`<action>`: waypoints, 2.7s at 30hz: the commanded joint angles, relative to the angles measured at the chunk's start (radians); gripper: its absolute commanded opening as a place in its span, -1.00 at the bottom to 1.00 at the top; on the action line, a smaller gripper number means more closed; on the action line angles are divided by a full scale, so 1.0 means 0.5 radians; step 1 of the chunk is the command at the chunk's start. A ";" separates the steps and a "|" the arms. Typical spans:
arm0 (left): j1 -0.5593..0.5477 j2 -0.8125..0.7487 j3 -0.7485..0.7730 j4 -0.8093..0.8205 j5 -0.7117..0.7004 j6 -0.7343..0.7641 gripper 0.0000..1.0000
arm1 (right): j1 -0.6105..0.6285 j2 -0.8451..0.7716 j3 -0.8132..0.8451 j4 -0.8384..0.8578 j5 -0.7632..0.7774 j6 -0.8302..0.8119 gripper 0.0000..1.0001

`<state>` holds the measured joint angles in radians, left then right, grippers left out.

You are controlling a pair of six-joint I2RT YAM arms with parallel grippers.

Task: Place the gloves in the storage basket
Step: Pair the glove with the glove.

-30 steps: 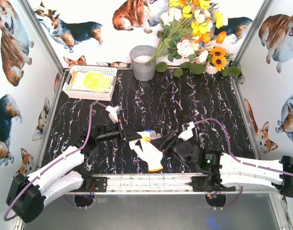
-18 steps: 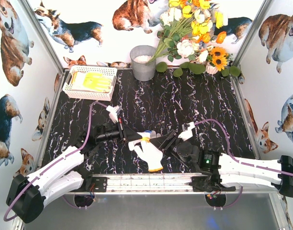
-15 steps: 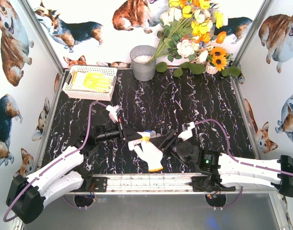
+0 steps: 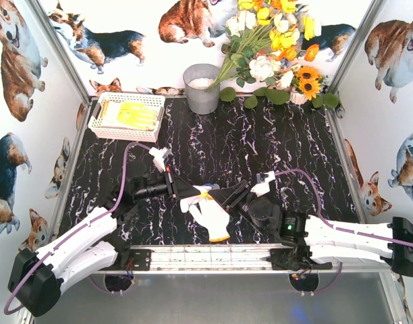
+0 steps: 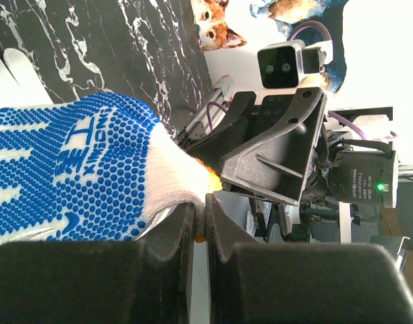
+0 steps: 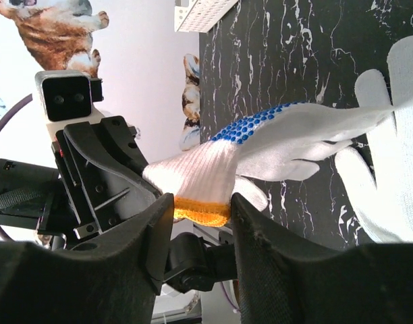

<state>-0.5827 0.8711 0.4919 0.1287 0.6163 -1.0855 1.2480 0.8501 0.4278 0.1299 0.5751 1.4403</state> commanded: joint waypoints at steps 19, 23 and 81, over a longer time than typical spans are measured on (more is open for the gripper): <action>0.018 -0.013 0.144 -0.073 -0.032 0.124 -1.00 | -0.002 -0.027 0.136 -0.073 0.103 0.004 -1.00; 0.023 0.052 0.194 -0.073 -0.039 0.172 -1.00 | -0.036 -0.076 0.158 -0.134 0.126 -0.069 -1.00; 0.108 0.762 0.083 -0.012 0.116 0.790 -1.00 | -0.952 0.326 0.271 -0.352 -1.223 -0.591 -1.00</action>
<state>-0.5209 1.2732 0.5892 0.1104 0.6445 -0.6655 0.7547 1.0420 0.5766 -0.0490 -0.0422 1.1217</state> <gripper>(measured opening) 0.013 0.035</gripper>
